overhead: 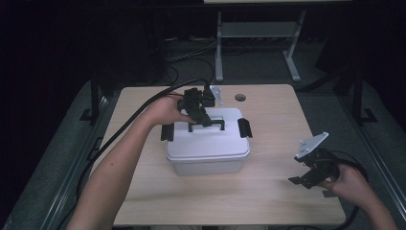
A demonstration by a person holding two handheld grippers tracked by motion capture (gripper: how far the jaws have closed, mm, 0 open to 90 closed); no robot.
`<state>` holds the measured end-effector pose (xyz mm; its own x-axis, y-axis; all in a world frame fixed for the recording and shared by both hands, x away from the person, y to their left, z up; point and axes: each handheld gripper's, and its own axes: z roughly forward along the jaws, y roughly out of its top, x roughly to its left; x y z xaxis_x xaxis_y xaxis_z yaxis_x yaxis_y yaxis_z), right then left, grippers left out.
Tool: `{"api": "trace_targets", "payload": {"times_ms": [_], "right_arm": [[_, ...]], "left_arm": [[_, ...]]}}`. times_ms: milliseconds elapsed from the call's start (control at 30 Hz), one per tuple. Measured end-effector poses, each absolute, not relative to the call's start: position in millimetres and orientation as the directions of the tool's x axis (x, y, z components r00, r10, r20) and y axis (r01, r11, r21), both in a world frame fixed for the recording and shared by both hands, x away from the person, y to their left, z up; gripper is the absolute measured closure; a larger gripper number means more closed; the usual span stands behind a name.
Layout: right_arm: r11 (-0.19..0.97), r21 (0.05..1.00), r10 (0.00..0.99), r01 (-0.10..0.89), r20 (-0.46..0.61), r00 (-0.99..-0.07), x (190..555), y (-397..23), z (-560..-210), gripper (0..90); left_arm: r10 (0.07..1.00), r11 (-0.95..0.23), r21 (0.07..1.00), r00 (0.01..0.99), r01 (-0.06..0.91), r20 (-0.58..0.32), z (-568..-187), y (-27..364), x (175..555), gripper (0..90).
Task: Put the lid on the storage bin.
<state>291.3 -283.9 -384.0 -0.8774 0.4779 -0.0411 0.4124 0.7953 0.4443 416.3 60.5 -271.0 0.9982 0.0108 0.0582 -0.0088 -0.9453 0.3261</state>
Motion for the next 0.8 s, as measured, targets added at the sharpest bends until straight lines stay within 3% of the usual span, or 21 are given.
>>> {"api": "trace_targets", "payload": {"times_ms": [500, 800], "right_arm": [[0.808, 0.443, 0.457, 0.389, -0.053, -0.888, 295, -274, -381, 21.4], [0.803, 0.450, 0.459, 0.391, -0.050, -0.887, 295, -272, -382, 21.4]], "left_arm": [[0.013, -0.947, 0.322, 0.997, -0.012, 0.075, -273, 63, 411, 82.7], [0.023, -0.944, 0.329, 0.999, 0.006, 0.049, -277, 65, 407, 64.6]]}}
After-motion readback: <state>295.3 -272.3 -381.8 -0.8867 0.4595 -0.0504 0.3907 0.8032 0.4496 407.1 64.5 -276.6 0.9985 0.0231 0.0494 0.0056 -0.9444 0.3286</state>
